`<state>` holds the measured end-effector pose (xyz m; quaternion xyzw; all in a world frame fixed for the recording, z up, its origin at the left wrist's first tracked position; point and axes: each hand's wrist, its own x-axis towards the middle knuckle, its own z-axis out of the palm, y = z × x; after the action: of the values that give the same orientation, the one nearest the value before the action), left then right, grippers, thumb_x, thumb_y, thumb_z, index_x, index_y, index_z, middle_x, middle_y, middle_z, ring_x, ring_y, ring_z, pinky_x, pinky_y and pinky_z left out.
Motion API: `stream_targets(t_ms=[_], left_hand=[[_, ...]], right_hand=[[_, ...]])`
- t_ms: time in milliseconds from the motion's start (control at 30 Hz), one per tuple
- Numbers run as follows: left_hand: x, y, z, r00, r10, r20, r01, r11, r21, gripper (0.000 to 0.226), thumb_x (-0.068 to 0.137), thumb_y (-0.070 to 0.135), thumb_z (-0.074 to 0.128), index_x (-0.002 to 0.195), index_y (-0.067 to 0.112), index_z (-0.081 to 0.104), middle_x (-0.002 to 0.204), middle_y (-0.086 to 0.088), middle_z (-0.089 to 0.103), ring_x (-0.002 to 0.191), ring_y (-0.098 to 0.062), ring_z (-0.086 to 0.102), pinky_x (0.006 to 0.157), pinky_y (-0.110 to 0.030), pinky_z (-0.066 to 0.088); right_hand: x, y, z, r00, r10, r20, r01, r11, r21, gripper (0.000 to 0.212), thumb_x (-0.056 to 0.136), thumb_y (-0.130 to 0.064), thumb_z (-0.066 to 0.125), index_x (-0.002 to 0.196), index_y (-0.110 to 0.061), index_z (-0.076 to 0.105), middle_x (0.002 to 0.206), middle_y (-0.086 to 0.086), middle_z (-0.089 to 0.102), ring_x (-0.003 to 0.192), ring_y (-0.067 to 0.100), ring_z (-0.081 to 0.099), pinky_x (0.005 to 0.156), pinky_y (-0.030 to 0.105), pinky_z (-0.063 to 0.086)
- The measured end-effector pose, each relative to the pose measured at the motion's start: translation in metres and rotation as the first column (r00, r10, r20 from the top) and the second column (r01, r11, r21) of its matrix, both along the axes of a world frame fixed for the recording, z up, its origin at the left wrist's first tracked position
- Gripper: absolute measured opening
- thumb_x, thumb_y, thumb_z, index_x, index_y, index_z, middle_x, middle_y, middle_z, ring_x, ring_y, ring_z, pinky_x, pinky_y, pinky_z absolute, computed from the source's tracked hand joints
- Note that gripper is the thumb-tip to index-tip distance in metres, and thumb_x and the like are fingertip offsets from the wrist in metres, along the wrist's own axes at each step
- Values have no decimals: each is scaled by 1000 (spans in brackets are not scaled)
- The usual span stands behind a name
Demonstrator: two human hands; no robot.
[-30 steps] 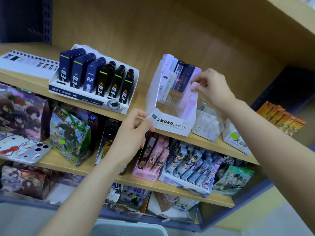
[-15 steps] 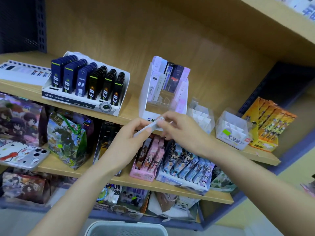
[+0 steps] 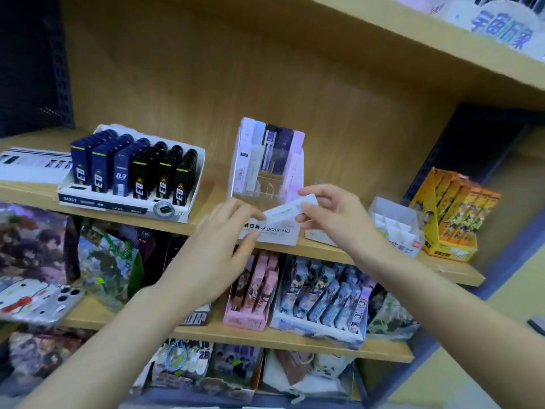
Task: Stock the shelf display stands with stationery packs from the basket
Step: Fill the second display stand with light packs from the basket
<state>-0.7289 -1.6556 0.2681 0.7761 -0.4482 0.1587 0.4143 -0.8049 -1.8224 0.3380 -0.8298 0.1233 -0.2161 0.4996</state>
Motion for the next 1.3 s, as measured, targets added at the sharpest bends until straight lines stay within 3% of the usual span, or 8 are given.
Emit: stream_targets(t_ms=[167, 267, 333, 500, 900, 1067, 1133, 1300], left_hand=[[41, -14, 24, 969, 221, 114, -228, 972, 49, 32, 96, 17, 50, 127, 13, 51, 119, -3, 48, 113, -23, 44, 92, -34, 34], [58, -20, 26, 945, 318, 76, -322, 946, 44, 35, 95, 18, 50, 128, 10, 48, 122, -7, 50, 114, -25, 46, 94, -36, 35], [64, -22, 26, 938, 342, 52, -344, 939, 27, 33, 95, 23, 50, 126, 10, 49, 120, -5, 51, 112, -24, 47, 92, -35, 36], [68, -28, 20, 937, 349, 16, -349, 937, 9, 30, 97, 26, 45, 122, 10, 48, 118, -3, 51, 110, -20, 46, 85, -29, 34], [73, -27, 16, 889, 390, 240, -407, 913, 24, 16, 92, 18, 53, 94, 2, 56, 90, -11, 54, 82, -30, 51, 71, -37, 40], [69, -21, 9, 849, 406, 339, -456, 886, 82, 26, 89, 26, 42, 88, 5, 58, 82, -9, 54, 74, -27, 51, 65, -38, 42], [66, -17, 9, 838, 394, 377, -463, 880, 108, 35, 86, 31, 34, 86, 6, 58, 80, -7, 53, 72, -27, 50, 63, -37, 42], [48, -1, 3, 792, 371, 486, -488, 862, 139, 28, 86, 29, 37, 86, 8, 56, 79, -6, 52, 71, -26, 47, 64, -35, 33]], right_hand=[[42, -19, 22, 964, -108, 244, 168, 957, -237, 15, 94, -7, 50, 106, -13, 55, 95, 5, 64, 63, 5, 63, 66, 16, 53], [70, -18, 29, 951, -100, 293, 192, 932, -307, 13, 92, -8, 52, 103, -16, 53, 97, 7, 65, 78, 22, 66, 76, 30, 54], [86, -17, 32, 953, -71, 294, 182, 911, -369, 12, 90, -8, 53, 98, -16, 57, 92, 6, 66, 77, 21, 64, 74, 27, 52], [111, -17, 39, 987, 56, 149, 44, 800, -598, 15, 84, -7, 63, 97, -11, 69, 84, 0, 64, 59, -4, 52, 63, 4, 39], [124, -21, 57, 987, 121, -110, -164, 720, -675, 14, 83, -7, 70, 91, -12, 59, 84, 4, 63, 70, 13, 61, 72, 21, 49], [127, -18, 37, 995, 96, 18, -48, 639, -768, 16, 83, -6, 67, 94, -14, 58, 87, -5, 51, 67, 7, 57, 74, 19, 45], [125, -17, 30, 993, 100, 66, -10, 617, -787, 17, 85, -8, 65, 98, -13, 57, 98, -2, 50, 74, 13, 60, 79, 28, 47], [102, -12, 11, 975, 43, 218, 174, 459, -871, 21, 95, -18, 52, 115, -12, 55, 114, 1, 50, 88, 14, 49, 66, 33, 43]])
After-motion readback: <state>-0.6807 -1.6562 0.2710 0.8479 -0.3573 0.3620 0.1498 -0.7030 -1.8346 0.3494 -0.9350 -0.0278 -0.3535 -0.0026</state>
